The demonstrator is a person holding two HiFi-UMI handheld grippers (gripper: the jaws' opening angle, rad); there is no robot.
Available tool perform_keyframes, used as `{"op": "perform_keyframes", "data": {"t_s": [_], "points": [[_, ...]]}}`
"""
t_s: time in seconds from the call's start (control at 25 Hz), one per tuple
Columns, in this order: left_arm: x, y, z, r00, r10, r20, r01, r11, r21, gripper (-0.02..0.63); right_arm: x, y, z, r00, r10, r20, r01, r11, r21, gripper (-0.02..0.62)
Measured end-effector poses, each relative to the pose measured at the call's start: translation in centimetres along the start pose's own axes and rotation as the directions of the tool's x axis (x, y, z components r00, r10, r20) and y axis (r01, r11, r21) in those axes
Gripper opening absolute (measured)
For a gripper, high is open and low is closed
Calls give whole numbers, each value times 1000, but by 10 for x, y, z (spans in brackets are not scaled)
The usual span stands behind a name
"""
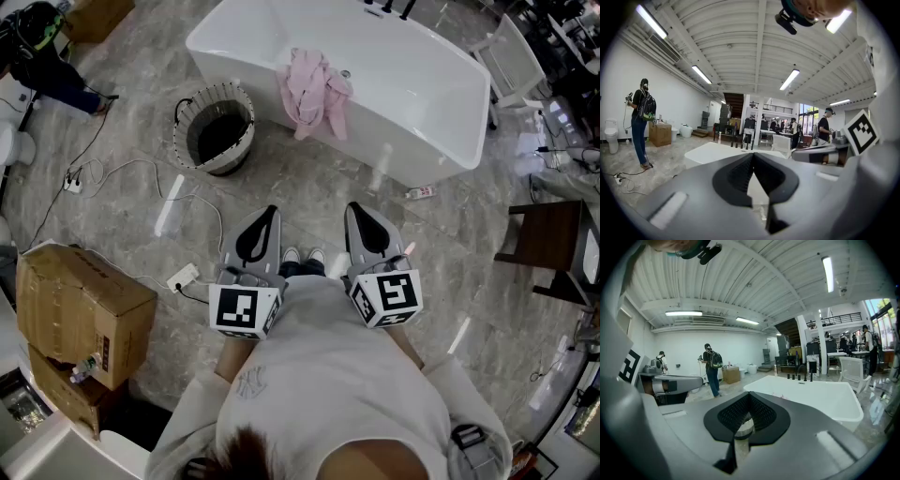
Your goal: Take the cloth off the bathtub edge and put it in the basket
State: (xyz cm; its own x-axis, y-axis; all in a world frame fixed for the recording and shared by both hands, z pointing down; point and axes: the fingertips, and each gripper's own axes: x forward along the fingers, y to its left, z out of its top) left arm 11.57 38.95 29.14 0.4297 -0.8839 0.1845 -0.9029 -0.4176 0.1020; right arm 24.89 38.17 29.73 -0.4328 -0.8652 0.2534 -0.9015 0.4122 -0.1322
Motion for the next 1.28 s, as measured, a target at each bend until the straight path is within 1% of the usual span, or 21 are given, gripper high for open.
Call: {"op": "perform_keyframes", "data": {"t_s": [0.32,0.56,0.92,1.08,1.28], "points": [[-2,-1,3,1000,-4,0,4,1000,8,48,-4,5,2,1000,13,2,-13,1000,-4,-2],[0,-1,6,1000,-6,6,6,1000,13,48,-6,3,3,1000,7,5,-7,1000,-5,-2],[-4,-15,10,1000,-7,16,6,1000,26,48,-17,0,5,999,25,25,-25,1000,-3,-2],[-5,-23,9,1000,8,22,-8,1000,29,48,-24,-7,7,997,41,64,-43,999,22,-2],[-8,-34,5,999,35,34,-36,999,31,48,-35,-20,0,997,43,65,-45,999,23,-2]]}}
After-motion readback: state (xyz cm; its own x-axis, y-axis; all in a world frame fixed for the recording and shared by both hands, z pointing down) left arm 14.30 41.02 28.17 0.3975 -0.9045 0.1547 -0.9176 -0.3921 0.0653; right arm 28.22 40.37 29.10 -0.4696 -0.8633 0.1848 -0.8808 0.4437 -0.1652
